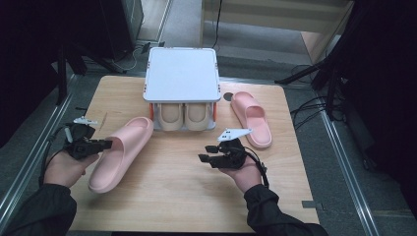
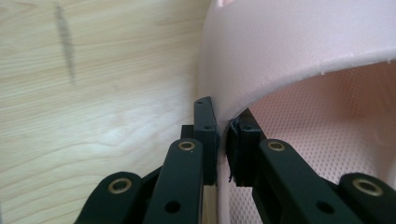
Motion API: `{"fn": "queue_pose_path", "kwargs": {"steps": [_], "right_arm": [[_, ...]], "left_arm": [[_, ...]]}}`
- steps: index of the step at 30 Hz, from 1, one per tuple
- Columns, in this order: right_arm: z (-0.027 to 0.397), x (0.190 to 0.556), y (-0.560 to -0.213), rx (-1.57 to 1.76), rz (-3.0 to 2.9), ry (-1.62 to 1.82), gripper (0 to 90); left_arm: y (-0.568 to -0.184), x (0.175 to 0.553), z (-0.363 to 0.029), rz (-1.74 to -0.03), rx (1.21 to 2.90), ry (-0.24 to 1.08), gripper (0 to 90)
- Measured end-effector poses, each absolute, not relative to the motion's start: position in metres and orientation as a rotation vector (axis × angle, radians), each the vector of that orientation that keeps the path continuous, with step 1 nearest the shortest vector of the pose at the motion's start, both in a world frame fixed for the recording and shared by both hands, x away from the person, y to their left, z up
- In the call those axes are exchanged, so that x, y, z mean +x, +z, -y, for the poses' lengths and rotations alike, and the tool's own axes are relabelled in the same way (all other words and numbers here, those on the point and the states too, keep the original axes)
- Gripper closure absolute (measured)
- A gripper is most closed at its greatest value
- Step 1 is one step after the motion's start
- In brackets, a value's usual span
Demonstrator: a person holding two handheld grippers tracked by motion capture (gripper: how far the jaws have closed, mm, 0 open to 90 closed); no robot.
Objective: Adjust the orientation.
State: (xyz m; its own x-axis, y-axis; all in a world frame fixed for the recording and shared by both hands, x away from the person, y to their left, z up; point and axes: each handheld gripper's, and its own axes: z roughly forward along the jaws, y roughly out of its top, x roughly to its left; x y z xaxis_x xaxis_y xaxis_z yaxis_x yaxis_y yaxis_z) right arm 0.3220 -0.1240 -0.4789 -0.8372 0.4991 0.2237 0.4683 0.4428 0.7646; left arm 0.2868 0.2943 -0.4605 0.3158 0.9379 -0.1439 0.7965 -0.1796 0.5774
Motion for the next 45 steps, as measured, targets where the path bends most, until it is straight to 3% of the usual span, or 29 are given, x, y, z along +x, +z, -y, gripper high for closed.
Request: {"fn": "queue_pose_path", "kwargs": {"steps": [23, 34, 41, 45], "right_arm": [[0.121, 0.321, -0.483, 0.876, -2.638, 1.37, 59.7], [0.112, 0.321, -0.492, 0.889, -2.644, 1.366, 63.4], [0.106, 0.325, -0.498, 0.918, -2.652, 1.371, 70.2], [0.104, 0.326, -0.499, 0.923, -2.641, 1.382, 73.2]], "left_arm": [[-0.487, 0.288, -0.199, -1.367, 2.172, 0.247, 81.7], [-0.497, 0.289, -0.195, -1.349, 2.188, 0.222, 77.4], [-0.492, 0.284, -0.2, -1.262, 2.145, 0.184, 65.1], [-0.485, 0.276, -0.207, -1.235, 2.13, 0.157, 63.4]]}}
